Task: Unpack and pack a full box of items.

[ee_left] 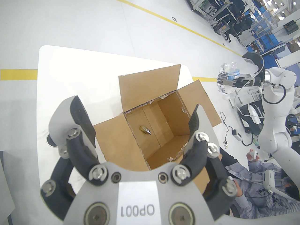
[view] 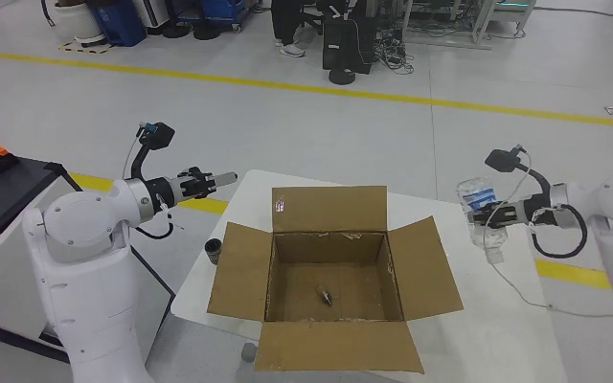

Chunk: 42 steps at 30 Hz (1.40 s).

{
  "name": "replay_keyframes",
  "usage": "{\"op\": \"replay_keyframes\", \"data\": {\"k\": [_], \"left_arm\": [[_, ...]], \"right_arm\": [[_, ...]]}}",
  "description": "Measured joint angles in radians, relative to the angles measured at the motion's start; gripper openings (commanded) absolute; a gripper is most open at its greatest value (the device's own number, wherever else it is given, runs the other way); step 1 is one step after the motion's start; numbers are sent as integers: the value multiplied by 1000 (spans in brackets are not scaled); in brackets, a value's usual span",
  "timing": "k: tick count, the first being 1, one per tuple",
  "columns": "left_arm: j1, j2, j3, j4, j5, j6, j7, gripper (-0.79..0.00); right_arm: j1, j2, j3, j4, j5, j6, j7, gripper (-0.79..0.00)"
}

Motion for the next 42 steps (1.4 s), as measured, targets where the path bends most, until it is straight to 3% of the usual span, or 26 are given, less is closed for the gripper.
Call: {"op": "replay_keyframes", "data": {"k": [5,24,34,42], "left_arm": [[0,0,0,0,0,0,0,0],[0,0,0,0,0,0,0,0],[0,0,0,0,0,0,0,0],[0,0,0,0,0,0,0,0]], "right_arm": [[55,40,-82,21,94,-32,0,-785],[53,39,-80,19,90,-32,0,-785],[81,24,-154,-93,67,-17,0,-785],[164,-12,-305,-103,144,31,0,-785]]}}
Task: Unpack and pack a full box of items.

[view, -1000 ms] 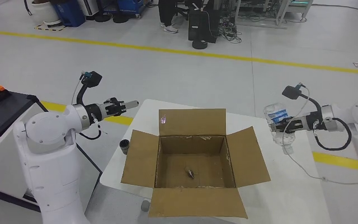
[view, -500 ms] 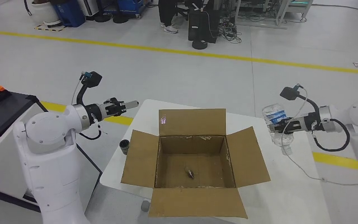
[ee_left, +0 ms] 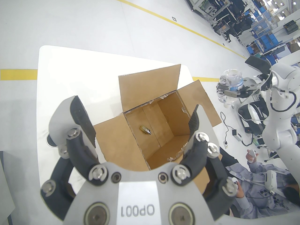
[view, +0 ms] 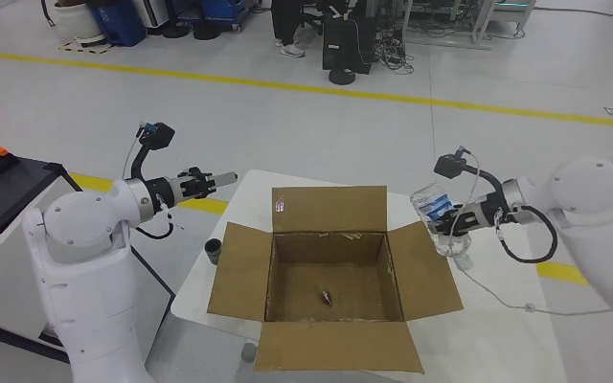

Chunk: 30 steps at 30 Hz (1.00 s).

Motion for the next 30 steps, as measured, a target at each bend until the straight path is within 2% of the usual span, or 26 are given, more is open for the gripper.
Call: {"op": "replay_keyframes", "data": {"k": [9,14,18,30], "left_arm": [[0,0,0,0,0,0,0,0],[0,0,0,0,0,0,0,0],[0,0,0,0,0,0,0,0],[0,0,0,0,0,0,0,0]], "right_arm": [[144,-52,-240,72,30,63,0,-785],[188,-78,-325,128,136,6,0,-785],[214,-90,-353,169,152,8,0,-785],[214,-90,-353,170,153,8,0,-785]]}}
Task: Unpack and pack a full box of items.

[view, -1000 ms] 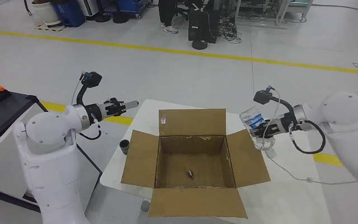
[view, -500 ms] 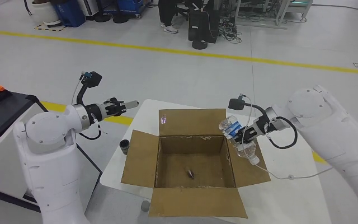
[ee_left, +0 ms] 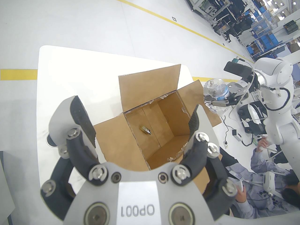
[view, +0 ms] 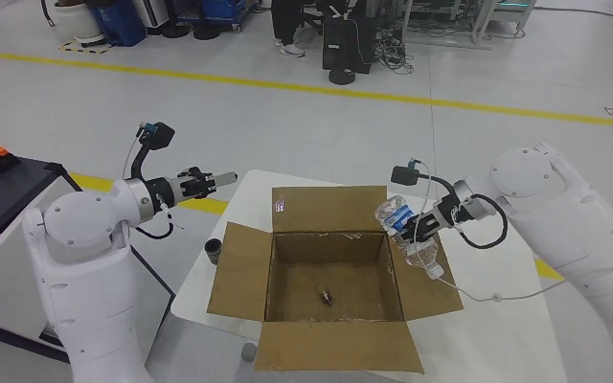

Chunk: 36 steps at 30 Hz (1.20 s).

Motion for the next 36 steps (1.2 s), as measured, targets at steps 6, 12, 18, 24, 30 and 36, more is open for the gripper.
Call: {"op": "replay_keyframes", "data": {"k": [6,12,18,24,30,36], "left_arm": [[0,0,0,0,0,0,0,0],[0,0,0,0,0,0,0,0],[0,0,0,0,0,0,0,0],[0,0,0,0,0,0,0,0],[0,0,0,0,0,0,0,0],[0,0,0,0,0,0,0,0]], "right_arm": [[0,0,0,0,0,0,0,-785],[0,0,0,0,0,0,0,-785],[-12,0,-4,-14,-16,13,-19,-785],[-25,-5,-13,-61,-84,150,-73,-785],[-40,-16,-34,-153,-166,357,-177,-785],[-65,-32,-58,-217,-189,500,-240,-785]]}}
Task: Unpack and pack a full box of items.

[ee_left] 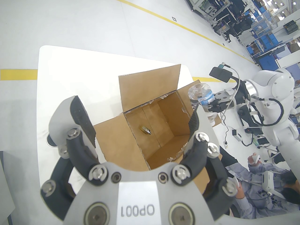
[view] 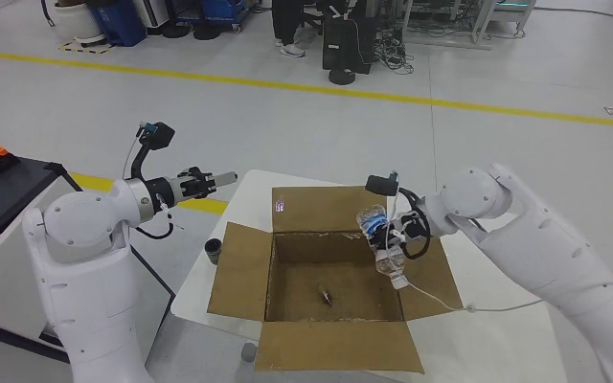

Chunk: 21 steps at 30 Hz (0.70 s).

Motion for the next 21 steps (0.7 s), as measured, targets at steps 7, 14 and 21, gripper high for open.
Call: {"op": "replay_keyframes", "data": {"k": [7,14,21], "left_arm": [[0,0,0,0,0,0,0,0],[0,0,0,0,0,0,0,0],[0,0,0,0,0,0,0,0]], "right_arm": [[-11,-17,-18,-16,-51,121,-70,-785],[-30,-32,-26,-9,-31,168,-75,-785],[-30,-32,-26,-8,-28,168,-74,-785]]}}
